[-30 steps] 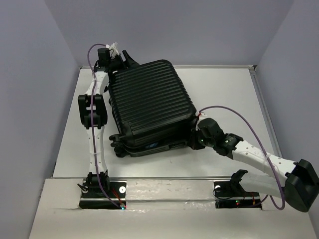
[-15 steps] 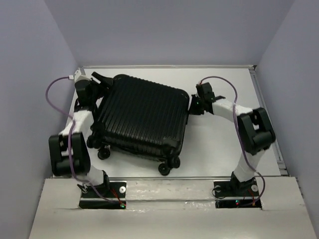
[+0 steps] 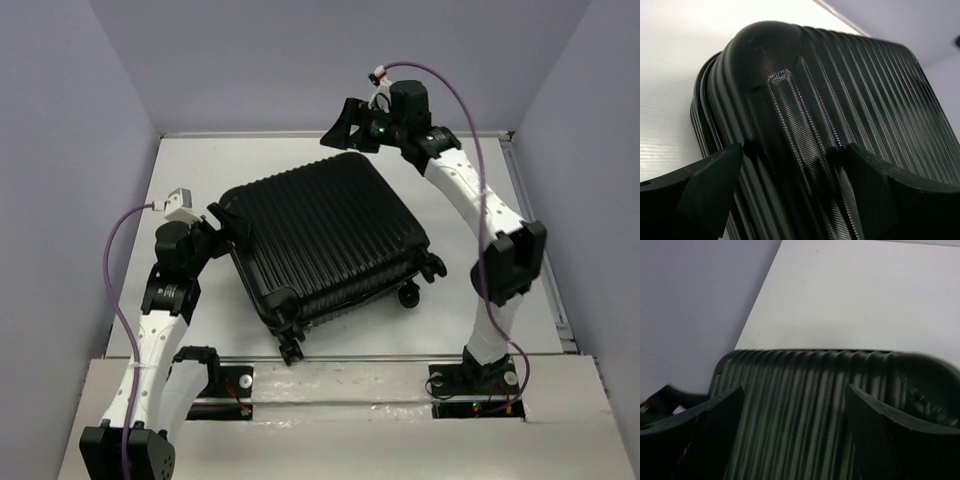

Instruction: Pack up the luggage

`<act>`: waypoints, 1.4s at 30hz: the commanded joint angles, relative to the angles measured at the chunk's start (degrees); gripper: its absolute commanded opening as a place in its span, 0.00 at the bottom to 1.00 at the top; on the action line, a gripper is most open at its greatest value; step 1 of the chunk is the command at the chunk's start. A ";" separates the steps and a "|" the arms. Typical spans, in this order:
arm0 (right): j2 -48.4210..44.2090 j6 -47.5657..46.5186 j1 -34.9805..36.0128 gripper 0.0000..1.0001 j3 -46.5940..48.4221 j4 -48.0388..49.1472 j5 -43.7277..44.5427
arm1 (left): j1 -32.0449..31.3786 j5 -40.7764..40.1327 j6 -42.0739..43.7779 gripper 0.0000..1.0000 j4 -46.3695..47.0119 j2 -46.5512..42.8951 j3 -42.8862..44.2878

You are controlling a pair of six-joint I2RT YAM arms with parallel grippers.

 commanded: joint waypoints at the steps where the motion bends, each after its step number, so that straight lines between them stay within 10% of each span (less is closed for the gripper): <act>1: -17.71 -8.94 3.21 0.75 -20.70 -5.03 1.41 | -1.17 7.52 -0.05 0.96 -8.80 0.70 3.24; 3: -28.78 -9.83 8.73 0.27 -33.46 -3.36 5.90 | -1.17 7.96 -0.31 0.97 -7.66 0.79 3.68; 6: -43.20 -8.35 17.71 0.07 -44.32 -3.10 16.61 | -1.08 7.87 -0.49 0.99 -6.78 2.19 7.36; 18: -69.59 7.65 31.36 0.07 -66.58 -16.36 25.86 | 0.06 4.25 0.39 0.99 -5.37 25.87 38.08; 27: -52.74 8.63 28.30 0.07 -66.77 -11.54 47.11 | 1.03 4.09 0.12 0.99 -1.68 23.39 29.27; 32: -47.73 -6.74 6.62 0.07 -67.30 16.29 23.54 | 1.12 6.74 1.88 0.99 -3.33 13.20 19.09; 37: -36.23 -14.84 1.56 0.08 -54.66 20.38 12.96 | 0.85 6.98 5.83 0.99 -10.72 -0.60 12.57; 42: -40.93 -12.32 1.56 0.43 -60.67 18.17 4.64 | 0.41 12.60 6.55 0.96 -19.59 -13.86 4.49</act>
